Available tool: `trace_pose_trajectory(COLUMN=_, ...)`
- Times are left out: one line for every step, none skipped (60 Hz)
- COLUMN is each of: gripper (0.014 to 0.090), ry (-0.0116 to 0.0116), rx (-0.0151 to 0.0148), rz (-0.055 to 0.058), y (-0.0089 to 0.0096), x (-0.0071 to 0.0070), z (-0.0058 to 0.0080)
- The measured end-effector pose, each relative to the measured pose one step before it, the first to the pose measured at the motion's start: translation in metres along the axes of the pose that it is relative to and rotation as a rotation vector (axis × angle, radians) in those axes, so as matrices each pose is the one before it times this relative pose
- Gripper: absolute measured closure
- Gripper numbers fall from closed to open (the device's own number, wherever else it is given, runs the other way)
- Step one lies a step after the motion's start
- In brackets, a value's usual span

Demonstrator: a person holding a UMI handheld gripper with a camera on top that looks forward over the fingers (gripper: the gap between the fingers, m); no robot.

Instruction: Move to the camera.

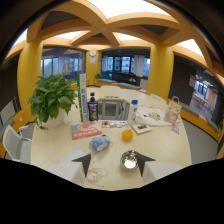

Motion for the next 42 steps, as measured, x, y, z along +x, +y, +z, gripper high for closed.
trace_pose_trajectory(gripper=0.0184, ry=0.00044, rx=-0.00154, rz=-0.0001, y=0.00064, x=0.00082, z=-0.00065)
trace_pose_trajectory(gripper=0.0185, ry=0.00136, rx=-0.00205, rz=-0.0009, y=0.00092, x=0.00060, z=-0.00020)
trace_pose_trajectory(gripper=0.0185, ry=0.00229, rx=-0.00214, rz=-0.0007, y=0.00091, x=0.00037, z=0.00031)
trace_pose_trajectory(gripper=0.0185, ry=0.00220, rx=-0.00188, rz=-0.0004, y=0.00125, x=0.00110, z=-0.00035)
trace_pose_trajectory(gripper=0.0183, ry=0.00212, rx=-0.00195, rz=0.0000, y=0.00134, x=0.00130, z=-0.00001)
trace_pose_trajectory(gripper=0.0182, ry=0.00271, rx=-0.00250, rz=0.0004, y=0.00149, x=0.00176, z=0.00013)
trace_pose_trajectory(gripper=0.0182, ry=0.00260, rx=-0.00130, rz=0.0003, y=0.00167, x=0.00229, z=-0.00021)
trace_pose_trajectory(gripper=0.0185, ry=0.00271, rx=-0.00199, rz=0.0003, y=0.00146, x=0.00204, z=-0.00043)
trace_pose_trajectory(gripper=0.0186, ry=0.00265, rx=-0.00195, rz=0.0009, y=0.00116, x=0.00207, z=0.00017)
trace_pose_trajectory(gripper=0.0185, ry=0.00237, rx=-0.00166, rz=0.0011, y=0.00081, x=0.00253, z=0.00043)
trace_pose_trajectory(gripper=0.0185, ry=0.00243, rx=-0.00226, rz=0.0008, y=0.00090, x=0.00242, z=0.00098)
trace_pose_trajectory(gripper=0.0184, ry=0.00273, rx=-0.00224, rz=0.0006, y=0.00078, x=0.00292, z=0.00110)
trace_pose_trajectory(gripper=0.0185, ry=0.00327, rx=-0.00233, rz=0.0002, y=0.00073, x=0.00301, z=0.00138)
trace_pose_trajectory(gripper=0.0186, ry=0.00217, rx=-0.00346, rz=-0.0003, y=-0.00013, x=0.00425, z=0.00213)
trace_pose_trajectory(gripper=0.0185, ry=0.00300, rx=-0.00304, rz=-0.0007, y=-0.00116, x=0.00248, z=0.00350)
trace_pose_trajectory(gripper=0.0186, ry=0.00189, rx=0.00031, rz=0.0000, y=0.00199, x=0.00408, z=0.00076)
trace_pose_trajectory(gripper=0.0186, ry=0.00257, rx=-0.00085, rz=-0.0001, y=0.00037, x=0.00403, z=0.00203)
trace_pose_trajectory(gripper=0.0187, ry=0.00349, rx=-0.00108, rz=0.0001, y=0.00033, x=0.00395, z=0.00275)
trace_pose_trajectory(gripper=0.0186, ry=0.00398, rx=-0.00174, rz=-0.0005, y=0.00023, x=0.00449, z=0.00295)
trace_pose_trajectory(gripper=0.0188, ry=0.00338, rx=-0.00178, rz=-0.0004, y=0.00012, x=0.00433, z=0.00312)
trace_pose_trajectory(gripper=0.0187, ry=0.00167, rx=-0.00153, rz=-0.0009, y=0.00001, x=0.00448, z=0.00339)
trace_pose_trajectory(gripper=0.0186, ry=-0.00005, rx=-0.00313, rz=-0.0024, y=-0.00120, x=0.00354, z=0.00418)
trace_pose_trajectory(gripper=0.0186, ry=-0.00298, rx=-0.00152, rz=-0.0026, y=0.00102, x=0.00436, z=0.00342)
trace_pose_trajectory(gripper=0.0184, ry=-0.00238, rx=-0.00416, rz=-0.0026, y=-0.00165, x=0.00324, z=0.00555)
trace_pose_trajectory(gripper=0.0188, ry=-0.00165, rx=-0.00123, rz=-0.0011, y=-0.00071, x=0.00472, z=0.00387)
trace_pose_trajectory(gripper=0.0186, ry=0.00123, rx=0.00101, rz=0.0012, y=-0.00085, x=0.00681, z=0.00545)
trace_pose_trajectory(gripper=0.0187, ry=0.00425, rx=0.00188, rz=0.0008, y=-0.00160, x=0.00613, z=0.00515)
trace_pose_trajectory(gripper=0.0185, ry=0.00578, rx=0.00220, rz=0.0005, y=-0.00182, x=0.00631, z=0.00587)
trace_pose_trajectory(gripper=0.0184, ry=0.00573, rx=0.00216, rz=-0.0008, y=-0.00224, x=0.00627, z=0.00626)
trace_pose_trajectory(gripper=0.0184, ry=0.00491, rx=0.00331, rz=-0.0012, y=-0.00250, x=0.00663, z=0.00659)
trace_pose_trajectory(gripper=0.0182, ry=0.00391, rx=0.00311, rz=-0.0012, y=-0.00271, x=0.00614, z=0.00681)
trace_pose_trajectory(gripper=0.0182, ry=0.00305, rx=0.00167, rz=-0.0021, y=-0.00283, x=0.00472, z=0.00669)
trace_pose_trajectory(gripper=0.0182, ry=0.00119, rx=0.00183, rz=-0.0015, y=-0.00253, x=0.00591, z=0.00795)
trace_pose_trajectory(gripper=0.0182, ry=0.00124, rx=0.00092, rz=-0.0021, y=-0.00201, x=0.00577, z=0.00923)
trace_pose_trajectory(gripper=0.0181, ry=0.00131, rx=0.00112, rz=-0.0020, y=-0.00240, x=0.00517, z=0.00806)
trace_pose_trajectory(gripper=0.0183, ry=0.00104, rx=-0.00008, rz=-0.0016, y=-0.00233, x=0.00529, z=0.00871)
trace_pose_trajectory(gripper=0.0182, ry=0.00094, rx=-0.00136, rz=-0.0020, y=-0.00184, x=0.00500, z=0.00915)
trace_pose_trajectory(gripper=0.0182, ry=0.00125, rx=-0.00234, rz=-0.0029, y=-0.00172, x=0.00495, z=0.00965)
trace_pose_trajectory(gripper=0.0182, ry=0.00077, rx=-0.00219, rz=-0.0036, y=-0.00155, x=0.00487, z=0.00975)
trace_pose_trajectory(gripper=0.0183, ry=0.00093, rx=-0.00107, rz=-0.0038, y=-0.00178, x=0.00451, z=0.00945)
trace_pose_trajectory(gripper=0.0181, ry=-0.00032, rx=-0.00158, rz=-0.0029, y=-0.00145, x=0.00474, z=0.01119)
trace_pose_trajectory(gripper=0.0185, ry=-0.00062, rx=-0.00041, rz=-0.0021, y=-0.00024, x=0.00419, z=0.01065)
